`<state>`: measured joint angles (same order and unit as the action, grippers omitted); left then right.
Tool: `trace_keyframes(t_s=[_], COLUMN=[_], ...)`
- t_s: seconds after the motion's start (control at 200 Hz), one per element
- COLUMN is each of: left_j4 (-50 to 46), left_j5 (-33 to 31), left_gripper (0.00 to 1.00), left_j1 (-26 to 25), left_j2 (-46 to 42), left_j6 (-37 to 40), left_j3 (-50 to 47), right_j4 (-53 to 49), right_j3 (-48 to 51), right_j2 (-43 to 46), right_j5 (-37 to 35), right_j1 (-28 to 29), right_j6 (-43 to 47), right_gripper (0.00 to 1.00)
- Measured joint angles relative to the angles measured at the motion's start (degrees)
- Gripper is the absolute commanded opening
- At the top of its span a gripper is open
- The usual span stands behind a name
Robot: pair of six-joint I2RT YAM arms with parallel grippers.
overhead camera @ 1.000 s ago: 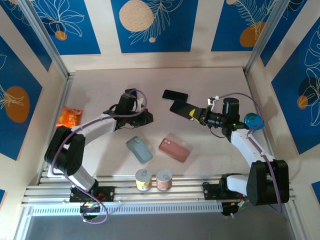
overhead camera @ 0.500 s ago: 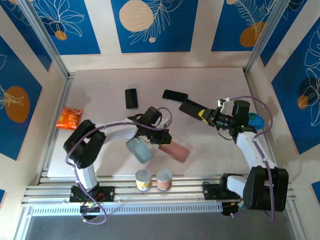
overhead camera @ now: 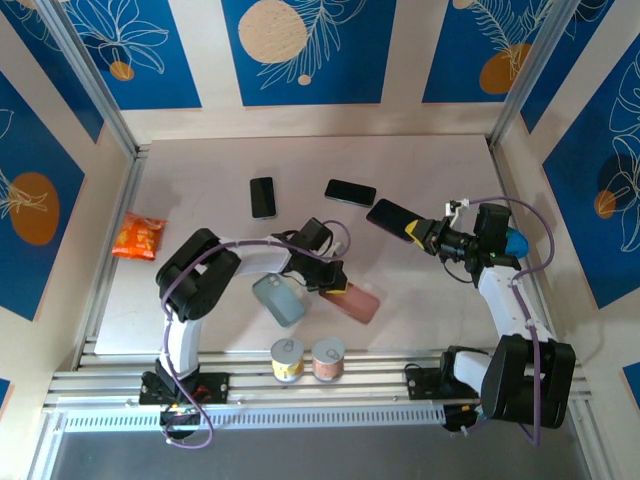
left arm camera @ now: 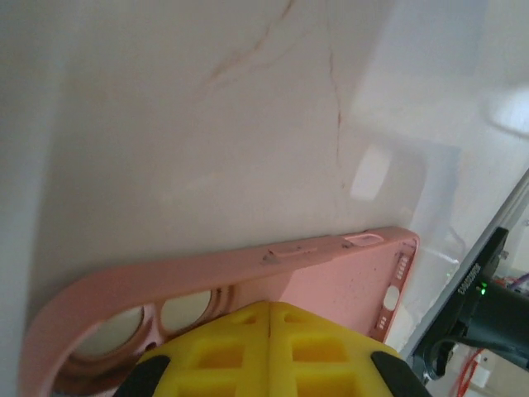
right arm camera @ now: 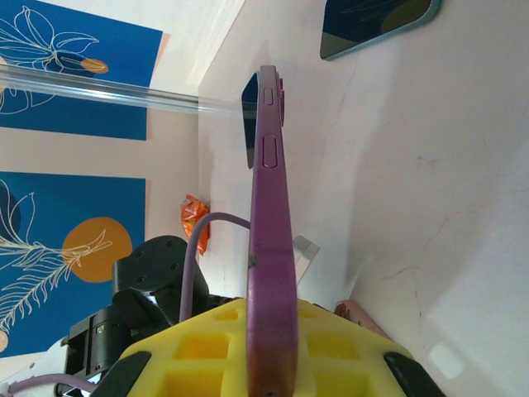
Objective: Put the phone into the phone case
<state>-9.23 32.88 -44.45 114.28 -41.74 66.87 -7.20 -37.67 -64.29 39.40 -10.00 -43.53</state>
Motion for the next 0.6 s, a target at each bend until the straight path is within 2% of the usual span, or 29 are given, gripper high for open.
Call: trace_keyframes(t_s=[0.295, 0.6], left_j4=[0.28, 0.17], left_j5=[-1.68, -3.85], left_gripper=[0.00, 0.00], left_j1=[4.37, 9.25], left_j2=[1.07, 1.42], left_j6=[-0.85, -0.76], left_j3=[1.62, 2.82], right_j4=[-1.88, -5.95], right_j3=[-0.04, -0.90], right_j2=[0.00, 0.09], right_j5=[0.48, -0.87], right_j1=[0.96, 7.72], right_j6=[1.33, 3.69], right_gripper=[0.00, 0.00])
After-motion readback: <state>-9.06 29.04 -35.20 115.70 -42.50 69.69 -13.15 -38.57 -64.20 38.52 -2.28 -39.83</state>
